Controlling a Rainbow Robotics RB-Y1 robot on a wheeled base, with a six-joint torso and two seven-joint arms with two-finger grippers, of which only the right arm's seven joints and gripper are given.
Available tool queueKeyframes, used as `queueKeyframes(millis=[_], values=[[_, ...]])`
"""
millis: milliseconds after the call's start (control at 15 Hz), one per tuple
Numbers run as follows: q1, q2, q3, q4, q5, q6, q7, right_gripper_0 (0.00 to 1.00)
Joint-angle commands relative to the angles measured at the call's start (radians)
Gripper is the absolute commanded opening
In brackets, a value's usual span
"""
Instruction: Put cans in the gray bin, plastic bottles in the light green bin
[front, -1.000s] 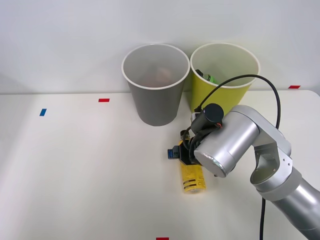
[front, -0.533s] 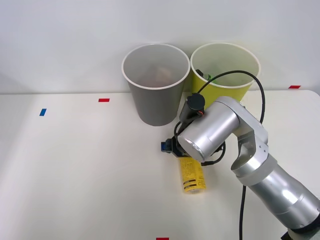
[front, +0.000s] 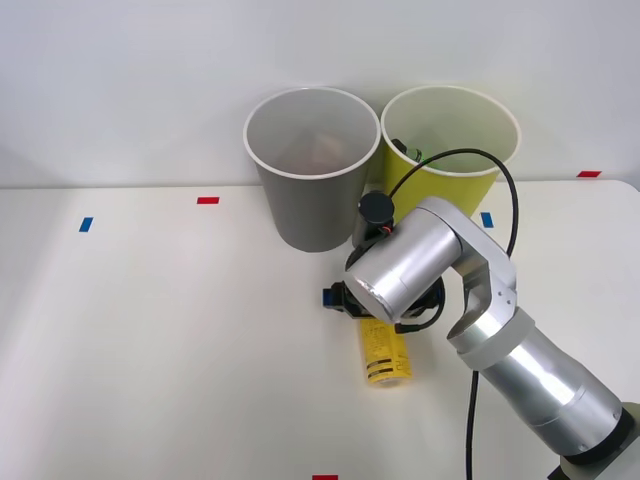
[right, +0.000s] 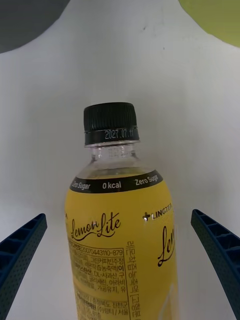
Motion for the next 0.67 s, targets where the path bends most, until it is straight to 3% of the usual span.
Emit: queueKeyframes(millis=[67, 267, 333, 400, 467, 667], values=[[0.0, 0.011, 0.0, 0.047, 0.022, 0.0, 0.013, 1.0], [0.0, 0.025, 0.002, 0.055, 0.026, 0.0, 0.018, 1.0], [0.0, 0.029, 0.0, 0.055, 0.034, 0.0, 0.018, 0.69], [0.0, 0.035, 0.0, 0.055, 0.043, 0.0, 0.018, 0.26], [0.0, 0.041, 0.0, 0.055, 0.052, 0.0, 0.018, 0.0], [0.002, 0.06, 0.0, 0.055, 0.069, 0.0, 0.022, 0.0]])
